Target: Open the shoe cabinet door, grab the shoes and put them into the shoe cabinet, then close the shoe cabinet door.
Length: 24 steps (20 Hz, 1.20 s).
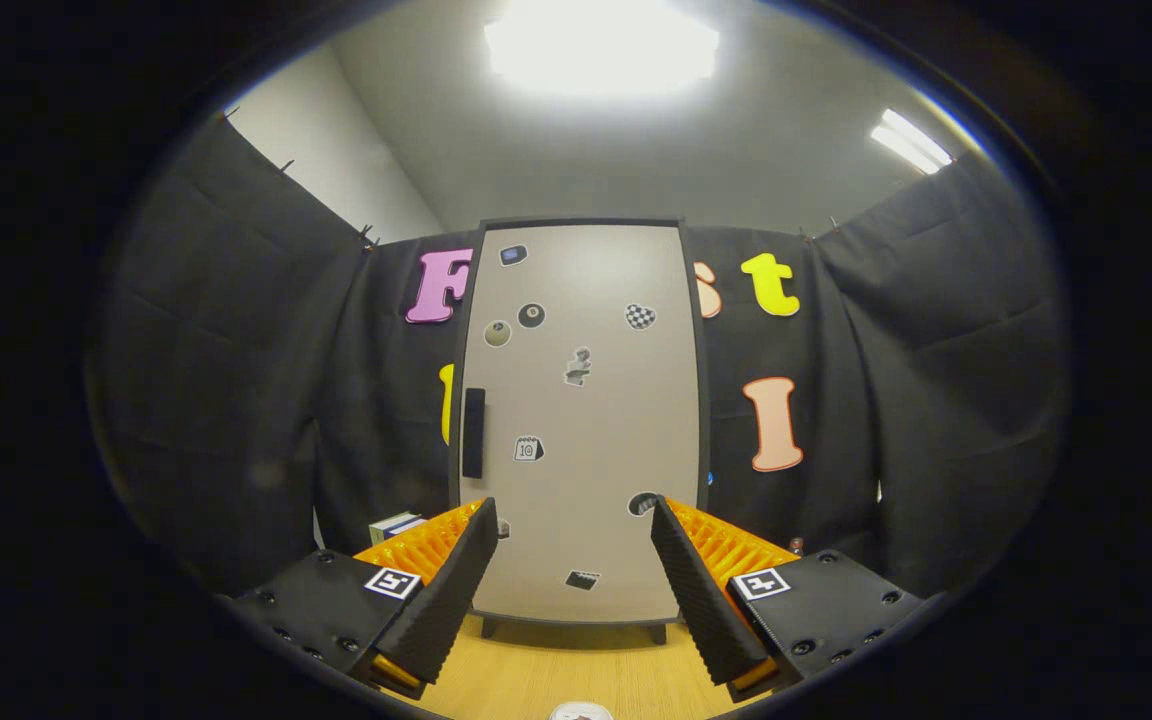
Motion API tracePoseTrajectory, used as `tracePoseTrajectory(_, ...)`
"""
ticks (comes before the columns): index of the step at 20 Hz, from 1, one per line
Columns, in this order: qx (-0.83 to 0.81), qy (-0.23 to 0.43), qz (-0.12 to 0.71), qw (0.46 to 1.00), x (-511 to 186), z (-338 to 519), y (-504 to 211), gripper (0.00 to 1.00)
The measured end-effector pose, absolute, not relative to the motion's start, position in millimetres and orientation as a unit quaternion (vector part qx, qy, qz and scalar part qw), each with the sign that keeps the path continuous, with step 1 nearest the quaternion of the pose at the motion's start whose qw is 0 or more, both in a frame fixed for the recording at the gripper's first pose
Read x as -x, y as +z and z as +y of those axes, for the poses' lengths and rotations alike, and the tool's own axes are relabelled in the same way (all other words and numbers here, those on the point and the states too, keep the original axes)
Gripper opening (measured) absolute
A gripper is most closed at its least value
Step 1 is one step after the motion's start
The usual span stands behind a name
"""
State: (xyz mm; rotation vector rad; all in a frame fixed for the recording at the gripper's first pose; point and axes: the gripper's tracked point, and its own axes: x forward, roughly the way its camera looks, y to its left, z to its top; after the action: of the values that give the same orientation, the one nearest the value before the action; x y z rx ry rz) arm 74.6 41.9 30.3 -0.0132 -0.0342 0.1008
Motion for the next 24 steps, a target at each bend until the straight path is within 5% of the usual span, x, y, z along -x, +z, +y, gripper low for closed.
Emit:
tracePoseTrajectory(12,0.001,0.136,-0.028,0.990,-194.6,139.4,49.4,0.97)
tracePoseTrajectory(24,0.023,0.134,-0.020,0.991,-299.5,193.2,36.6,0.97)
